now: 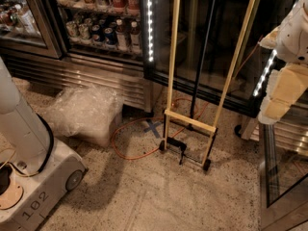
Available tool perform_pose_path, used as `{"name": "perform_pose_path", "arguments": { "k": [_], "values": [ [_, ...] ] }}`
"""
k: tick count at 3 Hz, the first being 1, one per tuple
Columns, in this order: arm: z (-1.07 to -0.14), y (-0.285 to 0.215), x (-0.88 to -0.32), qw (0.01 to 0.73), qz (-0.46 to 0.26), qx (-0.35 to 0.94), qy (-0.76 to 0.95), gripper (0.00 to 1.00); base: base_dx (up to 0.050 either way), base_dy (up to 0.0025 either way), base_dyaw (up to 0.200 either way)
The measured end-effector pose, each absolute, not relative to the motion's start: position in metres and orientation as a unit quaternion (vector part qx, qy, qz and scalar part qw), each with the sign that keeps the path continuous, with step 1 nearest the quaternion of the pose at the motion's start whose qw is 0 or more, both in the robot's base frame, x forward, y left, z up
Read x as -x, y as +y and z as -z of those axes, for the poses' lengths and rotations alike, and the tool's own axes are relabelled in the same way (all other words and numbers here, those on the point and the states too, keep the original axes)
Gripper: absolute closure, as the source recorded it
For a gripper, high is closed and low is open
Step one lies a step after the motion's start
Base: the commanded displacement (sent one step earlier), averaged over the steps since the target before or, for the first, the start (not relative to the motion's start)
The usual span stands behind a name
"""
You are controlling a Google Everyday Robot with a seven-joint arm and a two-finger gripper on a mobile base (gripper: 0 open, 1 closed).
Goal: Close left fridge door
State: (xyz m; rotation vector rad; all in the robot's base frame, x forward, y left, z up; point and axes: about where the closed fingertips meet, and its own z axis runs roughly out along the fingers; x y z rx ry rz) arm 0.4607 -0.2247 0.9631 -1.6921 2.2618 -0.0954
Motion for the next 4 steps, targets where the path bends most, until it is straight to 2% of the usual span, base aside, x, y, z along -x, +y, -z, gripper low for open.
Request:
{"name": "perform_pose_path", "arguments": {
  "k": [2, 3, 4],
  "values": [
    [-0.923, -0.252, -0.511, 0.152, 0.010, 0.554, 0.819, 0.00, 0.000, 0.00000, 0.000],
    [-0.923, -0.252, -0.511, 0.152, 0.010, 0.554, 0.819, 0.00, 0.000, 0.00000, 0.000],
    [-0.911, -0.231, -0.517, 0.137, 0.000, 0.567, 0.812, 0.00, 0.000, 0.00000, 0.000]
  ]
}}
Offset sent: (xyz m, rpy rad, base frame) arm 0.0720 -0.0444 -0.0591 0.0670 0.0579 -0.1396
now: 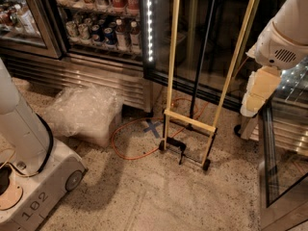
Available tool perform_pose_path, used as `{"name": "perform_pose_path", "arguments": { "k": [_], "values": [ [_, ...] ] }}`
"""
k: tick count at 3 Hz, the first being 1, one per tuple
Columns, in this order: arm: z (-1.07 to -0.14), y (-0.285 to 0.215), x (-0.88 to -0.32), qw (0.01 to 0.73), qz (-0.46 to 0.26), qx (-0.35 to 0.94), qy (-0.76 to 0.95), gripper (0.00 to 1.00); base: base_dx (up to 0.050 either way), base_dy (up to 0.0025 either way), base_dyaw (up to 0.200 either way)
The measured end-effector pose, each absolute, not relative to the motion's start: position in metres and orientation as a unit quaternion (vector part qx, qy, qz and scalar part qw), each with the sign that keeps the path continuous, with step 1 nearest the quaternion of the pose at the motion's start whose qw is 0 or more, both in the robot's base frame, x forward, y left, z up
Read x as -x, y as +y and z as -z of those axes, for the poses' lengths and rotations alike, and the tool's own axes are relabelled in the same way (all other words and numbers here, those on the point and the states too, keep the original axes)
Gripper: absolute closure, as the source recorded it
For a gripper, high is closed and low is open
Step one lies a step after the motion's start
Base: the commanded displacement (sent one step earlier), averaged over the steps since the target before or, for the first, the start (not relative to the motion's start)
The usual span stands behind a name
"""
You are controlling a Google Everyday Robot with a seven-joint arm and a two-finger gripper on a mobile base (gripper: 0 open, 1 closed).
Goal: Close left fridge door
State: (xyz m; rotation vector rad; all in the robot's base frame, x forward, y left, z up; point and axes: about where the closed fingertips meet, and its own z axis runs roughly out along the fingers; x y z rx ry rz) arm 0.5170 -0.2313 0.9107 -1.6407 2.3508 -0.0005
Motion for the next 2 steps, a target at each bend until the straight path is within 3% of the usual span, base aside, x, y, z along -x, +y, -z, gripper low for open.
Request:
{"name": "perform_pose_path", "arguments": {
  "k": [2],
  "values": [
    [-0.9107, -0.2313, -0.5170, 0.137, 0.000, 0.567, 0.812, 0.00, 0.000, 0.00005, -0.197]
  ]
}}
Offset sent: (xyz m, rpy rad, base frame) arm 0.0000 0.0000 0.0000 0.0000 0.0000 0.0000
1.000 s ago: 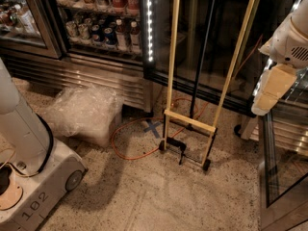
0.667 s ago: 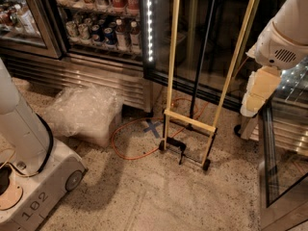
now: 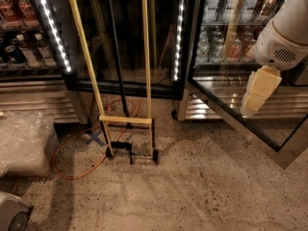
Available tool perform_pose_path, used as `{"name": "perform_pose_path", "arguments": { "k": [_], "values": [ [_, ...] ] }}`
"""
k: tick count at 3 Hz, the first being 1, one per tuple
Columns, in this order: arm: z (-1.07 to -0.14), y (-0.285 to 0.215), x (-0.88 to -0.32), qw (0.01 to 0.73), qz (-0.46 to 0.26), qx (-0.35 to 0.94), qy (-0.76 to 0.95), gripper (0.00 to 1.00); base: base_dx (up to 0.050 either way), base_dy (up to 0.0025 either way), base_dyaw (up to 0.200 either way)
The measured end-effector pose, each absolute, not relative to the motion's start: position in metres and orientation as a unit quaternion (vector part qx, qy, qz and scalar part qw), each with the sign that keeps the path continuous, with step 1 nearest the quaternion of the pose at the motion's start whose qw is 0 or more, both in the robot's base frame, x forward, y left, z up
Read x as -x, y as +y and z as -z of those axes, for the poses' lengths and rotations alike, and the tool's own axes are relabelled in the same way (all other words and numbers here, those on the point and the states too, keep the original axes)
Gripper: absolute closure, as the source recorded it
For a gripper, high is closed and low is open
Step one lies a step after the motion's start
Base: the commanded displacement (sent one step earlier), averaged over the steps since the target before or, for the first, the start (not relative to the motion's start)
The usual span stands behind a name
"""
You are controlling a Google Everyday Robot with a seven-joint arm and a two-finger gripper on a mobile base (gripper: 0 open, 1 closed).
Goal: Close left fridge door
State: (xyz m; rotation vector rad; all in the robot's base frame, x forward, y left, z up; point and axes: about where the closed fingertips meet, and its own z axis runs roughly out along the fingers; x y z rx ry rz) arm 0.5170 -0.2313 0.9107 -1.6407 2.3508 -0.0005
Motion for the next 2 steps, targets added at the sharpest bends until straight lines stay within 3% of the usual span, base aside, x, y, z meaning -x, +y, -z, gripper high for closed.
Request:
{"name": "perform_pose_path", "arguments": {
  "k": [2],
  "values": [
    [-0.9107, -0.2313, -0.5170, 0.137, 0.000, 0.567, 0.812, 0.00, 0.050, -0.00001, 0.000]
  ]
}}
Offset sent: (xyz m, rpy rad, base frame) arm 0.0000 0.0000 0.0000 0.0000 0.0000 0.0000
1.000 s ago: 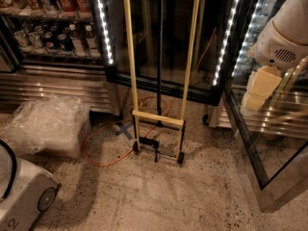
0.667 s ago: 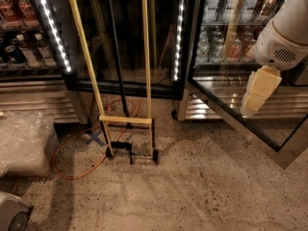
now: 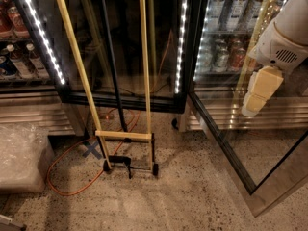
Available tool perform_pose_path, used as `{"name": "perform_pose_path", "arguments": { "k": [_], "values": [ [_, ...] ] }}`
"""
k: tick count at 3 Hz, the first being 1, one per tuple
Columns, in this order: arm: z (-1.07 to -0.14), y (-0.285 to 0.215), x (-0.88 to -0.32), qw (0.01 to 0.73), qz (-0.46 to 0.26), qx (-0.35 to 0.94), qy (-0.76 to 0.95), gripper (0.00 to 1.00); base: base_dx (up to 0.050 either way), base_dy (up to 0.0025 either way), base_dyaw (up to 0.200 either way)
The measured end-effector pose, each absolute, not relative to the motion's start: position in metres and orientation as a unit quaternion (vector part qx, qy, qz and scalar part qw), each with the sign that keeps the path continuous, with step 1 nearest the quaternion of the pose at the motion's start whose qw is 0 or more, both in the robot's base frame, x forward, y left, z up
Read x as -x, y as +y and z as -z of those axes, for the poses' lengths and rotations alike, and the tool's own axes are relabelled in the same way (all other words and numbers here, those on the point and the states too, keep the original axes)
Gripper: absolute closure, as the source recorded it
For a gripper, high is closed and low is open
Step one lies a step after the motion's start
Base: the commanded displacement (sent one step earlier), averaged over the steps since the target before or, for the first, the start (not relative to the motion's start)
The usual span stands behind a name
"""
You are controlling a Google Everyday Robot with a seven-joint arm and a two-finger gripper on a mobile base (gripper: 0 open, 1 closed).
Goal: Close left fridge door
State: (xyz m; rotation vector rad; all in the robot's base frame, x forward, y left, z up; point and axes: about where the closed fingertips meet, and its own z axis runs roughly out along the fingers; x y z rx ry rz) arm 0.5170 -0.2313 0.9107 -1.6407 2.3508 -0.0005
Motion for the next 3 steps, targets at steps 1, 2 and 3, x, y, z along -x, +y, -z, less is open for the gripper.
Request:
{"name": "perform_pose_path", "arguments": {
  "k": [1, 2, 3],
  "values": [
    [-0.9107, -0.2313, -0.5170, 0.137, 0.000, 0.567, 0.812, 0.00, 0.050, -0.00001, 0.000],
    [-0.9107, -0.2313, -0.5170, 0.137, 0.000, 0.567, 0.812, 0.00, 0.044, -0.00204, -0.092],
    [-0.9107, -0.2313, -0.5170, 0.137, 0.000, 0.567, 0.812, 0.00, 0.042, -0.00229, -0.111]
  ]
}}
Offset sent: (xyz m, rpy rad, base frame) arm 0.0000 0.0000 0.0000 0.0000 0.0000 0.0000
